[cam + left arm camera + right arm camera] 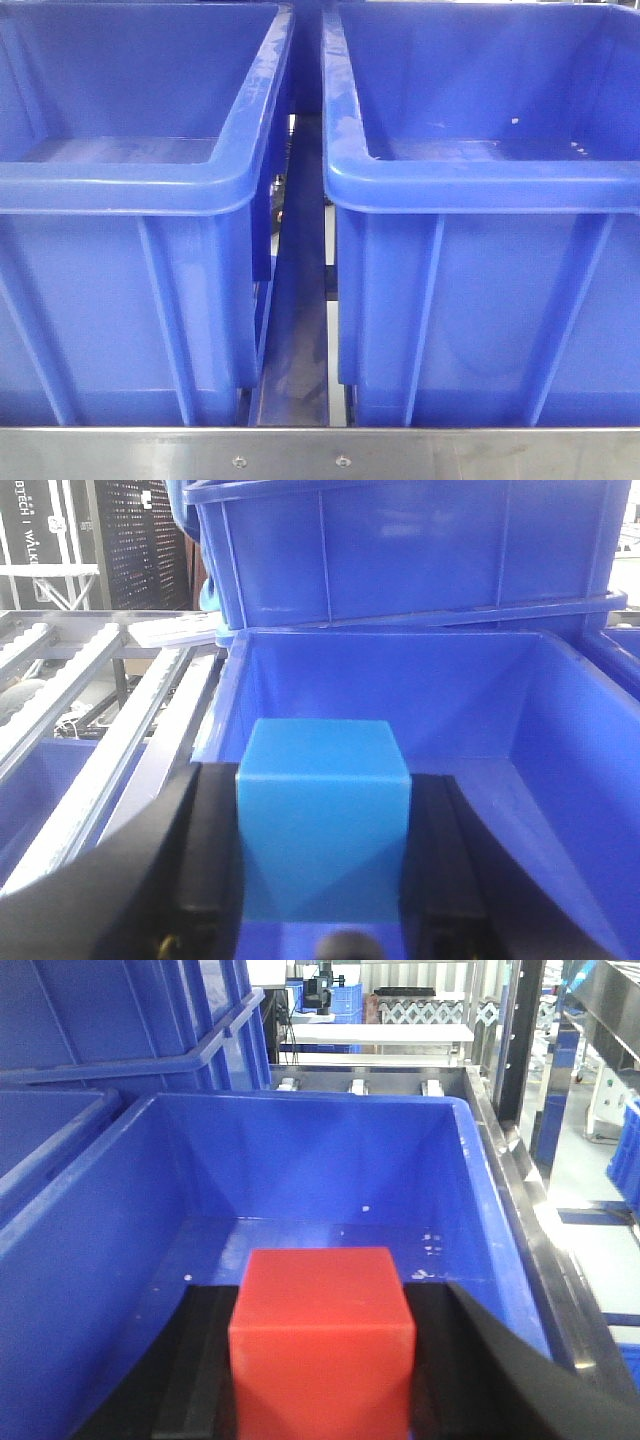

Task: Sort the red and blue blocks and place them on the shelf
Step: 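Hold the blue cube left and red cube right above the bins, then open both grippers to drop each cube into the bin below it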

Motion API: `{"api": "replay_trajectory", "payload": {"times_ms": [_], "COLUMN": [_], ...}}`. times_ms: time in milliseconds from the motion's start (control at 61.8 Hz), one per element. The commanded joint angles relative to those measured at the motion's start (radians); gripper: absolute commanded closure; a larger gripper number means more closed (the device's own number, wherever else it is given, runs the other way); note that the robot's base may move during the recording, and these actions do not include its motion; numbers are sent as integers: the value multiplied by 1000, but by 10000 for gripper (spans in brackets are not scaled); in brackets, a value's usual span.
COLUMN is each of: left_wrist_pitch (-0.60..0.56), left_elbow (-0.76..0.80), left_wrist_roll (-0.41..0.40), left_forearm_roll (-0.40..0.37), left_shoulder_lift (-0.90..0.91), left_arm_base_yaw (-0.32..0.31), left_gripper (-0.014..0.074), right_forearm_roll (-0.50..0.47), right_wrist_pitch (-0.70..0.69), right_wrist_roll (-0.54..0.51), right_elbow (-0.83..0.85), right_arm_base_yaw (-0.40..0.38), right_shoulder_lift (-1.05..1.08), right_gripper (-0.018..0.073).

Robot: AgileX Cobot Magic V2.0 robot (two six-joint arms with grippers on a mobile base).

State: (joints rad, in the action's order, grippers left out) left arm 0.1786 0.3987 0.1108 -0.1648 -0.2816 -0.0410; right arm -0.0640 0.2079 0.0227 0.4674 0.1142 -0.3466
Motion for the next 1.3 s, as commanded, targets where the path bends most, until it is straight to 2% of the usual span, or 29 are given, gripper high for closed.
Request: {"api": "replay_trajectory", "payload": {"times_ms": [0,162,291,502,648,729,923,1134,1279], "left_wrist_pitch": [-66,-66,-68,-134,-244,-291,-389,-548,-553], "left_elbow": [30,66,125,170,171,171,171,171,171], "left_wrist_roll": [-6,1,1,1,5,9,9,9,9], "left_forearm_roll": [-9,-9,-9,-8,1,45,52,52,45], "left_shoulder_lift": [-17,-40,-110,-284,-413,-473,-617,-696,-706], "left_arm_base_yaw": [1,-20,-66,-198,-312,-351,-392,-397,-397], "left_gripper": [471,471,471,471,471,471,470,470,469], "right_forearm_roll": [-17,-15,-5,59,64,64,64,64,64], "right_wrist_pitch": [-91,-74,-72,-178,-256,-283,-316,-316,-316], "right_wrist_roll": [-7,-9,-9,-9,-9,-9,-9,-9,-9], "right_elbow": [34,100,174,214,214,214,214,214,214], "right_arm_base_yaw": [0,47,112,223,254,255,255,255,255], "right_shoulder_lift": [-6,-69,-179,-380,-477,-519,-571,-571,-571], "right_gripper": [510,510,510,510,510,510,510,510,510]}}
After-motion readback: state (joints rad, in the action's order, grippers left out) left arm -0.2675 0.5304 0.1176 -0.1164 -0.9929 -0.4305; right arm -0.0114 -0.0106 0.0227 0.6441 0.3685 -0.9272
